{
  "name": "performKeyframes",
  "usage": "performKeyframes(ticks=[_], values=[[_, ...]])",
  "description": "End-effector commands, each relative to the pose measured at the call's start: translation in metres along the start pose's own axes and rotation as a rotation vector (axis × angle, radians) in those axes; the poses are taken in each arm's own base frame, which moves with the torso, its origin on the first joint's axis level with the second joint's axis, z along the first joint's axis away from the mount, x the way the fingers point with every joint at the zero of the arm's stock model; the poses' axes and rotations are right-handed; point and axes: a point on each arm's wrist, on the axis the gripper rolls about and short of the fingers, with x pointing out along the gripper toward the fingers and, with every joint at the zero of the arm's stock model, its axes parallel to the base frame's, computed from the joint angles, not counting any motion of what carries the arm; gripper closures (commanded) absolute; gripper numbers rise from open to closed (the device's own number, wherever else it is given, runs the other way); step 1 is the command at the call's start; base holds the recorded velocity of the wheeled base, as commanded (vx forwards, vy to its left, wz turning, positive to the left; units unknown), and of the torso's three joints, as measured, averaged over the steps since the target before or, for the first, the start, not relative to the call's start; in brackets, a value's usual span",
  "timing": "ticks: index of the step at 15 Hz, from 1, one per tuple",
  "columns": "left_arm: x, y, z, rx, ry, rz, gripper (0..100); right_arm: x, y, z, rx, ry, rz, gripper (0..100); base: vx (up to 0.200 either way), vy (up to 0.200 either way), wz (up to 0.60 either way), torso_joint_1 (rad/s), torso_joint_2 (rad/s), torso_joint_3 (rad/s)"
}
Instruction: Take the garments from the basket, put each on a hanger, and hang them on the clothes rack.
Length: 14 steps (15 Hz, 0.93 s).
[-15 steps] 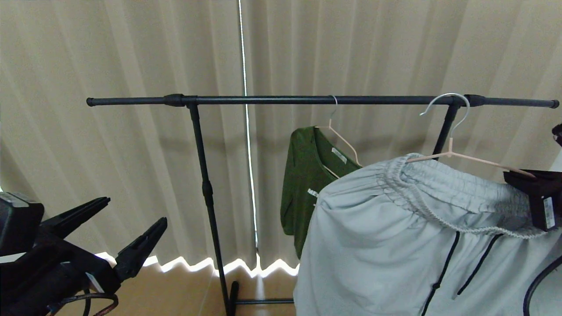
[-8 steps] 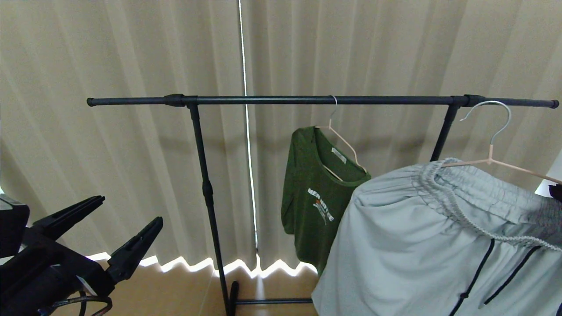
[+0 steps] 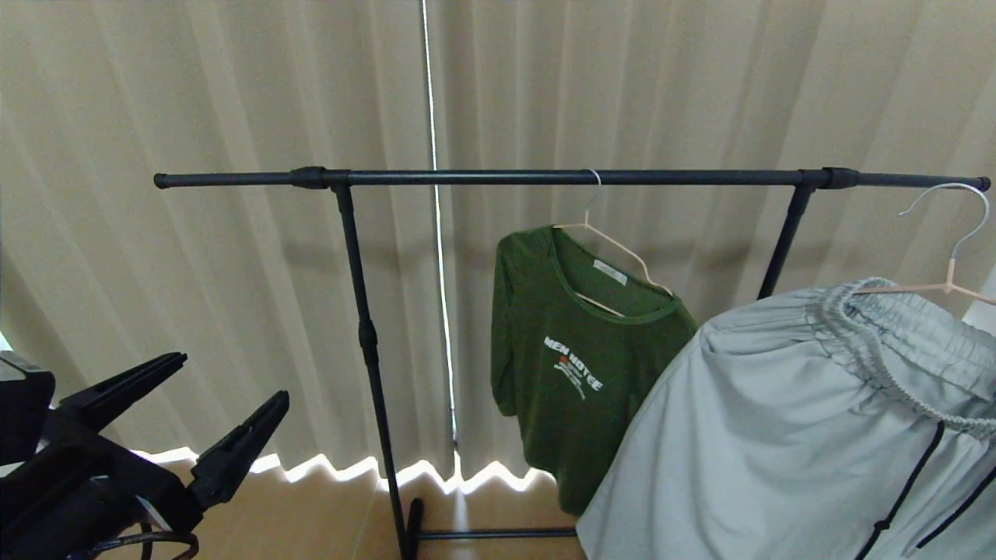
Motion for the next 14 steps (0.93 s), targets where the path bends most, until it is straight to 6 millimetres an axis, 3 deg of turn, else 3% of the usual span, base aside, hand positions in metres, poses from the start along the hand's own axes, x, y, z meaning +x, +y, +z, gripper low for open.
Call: performKeyframes(ticks=[1,12,14], values=[[-0.0005,0.0001,-0.0021,0.001,0.010,0.002,0,0.0014,-0.0071,0.0000,0.018,0.012,-0.046,100,0.000,0.000,0.00,0.000,0.00,0.000],[-0.0023,-0.0002,-0.0054,0.004,0.019,0.001,0,0.0041,-0.0124,-0.0052,-0.002,0.040,-0.085,100,0.000,0.000,0.00,0.000,0.00,0.000],[-0.0027,-0.0004,-0.0055,0.003,0.018,-0.002,0,0.0046,-0.0119,-0.0055,-0.003,0.041,-0.082,100,0.000,-0.200,0.00,0.002,0.01,0.002]])
